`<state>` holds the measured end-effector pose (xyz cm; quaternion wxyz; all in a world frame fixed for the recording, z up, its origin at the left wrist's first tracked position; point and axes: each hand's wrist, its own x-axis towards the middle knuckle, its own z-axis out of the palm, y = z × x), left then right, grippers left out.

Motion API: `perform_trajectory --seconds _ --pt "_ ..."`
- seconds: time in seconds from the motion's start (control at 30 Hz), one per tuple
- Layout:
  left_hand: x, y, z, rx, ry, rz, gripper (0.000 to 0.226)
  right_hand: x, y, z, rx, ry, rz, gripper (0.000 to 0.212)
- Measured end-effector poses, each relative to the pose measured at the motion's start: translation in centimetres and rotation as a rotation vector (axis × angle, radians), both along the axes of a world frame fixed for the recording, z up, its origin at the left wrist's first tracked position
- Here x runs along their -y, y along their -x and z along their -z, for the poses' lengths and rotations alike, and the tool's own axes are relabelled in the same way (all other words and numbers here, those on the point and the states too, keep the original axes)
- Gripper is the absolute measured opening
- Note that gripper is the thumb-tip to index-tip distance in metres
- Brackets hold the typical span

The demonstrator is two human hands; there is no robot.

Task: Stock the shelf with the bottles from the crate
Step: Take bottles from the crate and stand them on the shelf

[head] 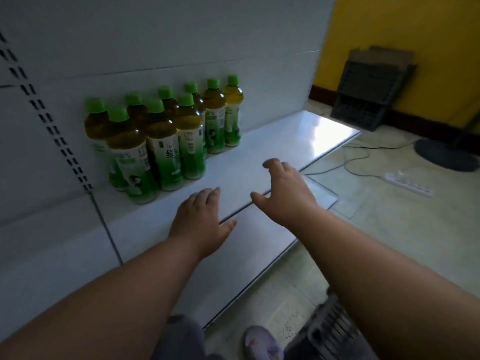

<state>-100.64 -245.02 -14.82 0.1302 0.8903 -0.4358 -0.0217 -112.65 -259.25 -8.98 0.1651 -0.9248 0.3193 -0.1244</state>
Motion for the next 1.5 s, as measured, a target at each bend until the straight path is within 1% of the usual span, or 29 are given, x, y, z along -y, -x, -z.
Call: perform_trajectory --seconds 0.1,0.2,0.3,0.47,0.63,0.73,0.83,0.9,0.97,1.07,1.13,1.27,1.33,1.4,1.43,1.5 --pt "1.2 4.8 -2.3 0.011 0.058 0.209 0.076 -0.9 7.6 -1.8 -0.091 0.055 0.140 0.072" --pt "2.7 10.7 -3.9 -0.007 0.113 0.356 0.071 -1.8 14.6 -3.2 -0.191 0.073 0.255 0.071" --pt "4.2 16.9 -3.8 0.001 0.085 0.511 0.067 -2.0 21.4 -3.1 -0.285 0.066 0.388 0.070" --pt "7.1 25.9 -0.4 -0.021 0.027 0.671 0.061 -1.5 31.7 1.6 -0.379 -0.053 0.592 0.068" --pt "9.5 32.4 6.8 -0.059 -0.109 0.793 0.057 -0.1 38.1 9.6 -0.380 -0.242 0.714 0.075" --pt "10.8 34.2 11.3 -0.071 -0.206 0.798 0.056 0.9 39.9 15.3 -0.373 -0.375 0.742 0.076" --pt "11.7 34.8 15.5 -0.063 -0.321 0.762 0.063 2.3 40.8 20.2 -0.390 -0.468 0.752 0.076" --pt "11.9 35.0 17.6 -0.078 -0.382 0.726 0.067 3.4 40.8 23.1 -0.390 -0.532 0.755 0.078" --pt "12.0 35.1 19.0 -0.122 -0.404 0.673 0.071 4.4 40.6 25.9 -0.396 -0.590 0.746 0.079" --pt "12.2 35.2 19.8 -0.144 -0.378 0.648 0.076 5.7 40.1 29.7 -0.403 -0.683 0.790 0.081" --pt "12.2 35.2 20.0 -0.106 -0.371 0.667 0.078 6.4 39.5 31.9 -0.405 -0.770 0.836 0.087" --pt "12.3 35.3 20.2 -0.088 -0.409 0.658 0.090 8.4 38.2 35.9 -0.439 -0.884 0.943 0.100" --pt "12.5 35.2 20.2 -0.092 -0.433 0.661 0.093 9.0 37.4 37.5 -0.531 -0.893 0.959 0.106" --pt "12.6 35.2 20.1 -0.101 -0.458 0.666 0.094 8.9 37.0 38.8 -0.644 -0.859 0.929 0.113" --pt "12.6 35.2 20.1 -0.104 -0.468 0.666 0.094 8.7 37.0 39.3 -0.662 -0.845 0.922 0.113" --pt "12.6 35.2 20.1 -0.095 -0.480 0.666 0.094 8.5 37.4 40.1 -0.634 -0.820 0.925 0.098"
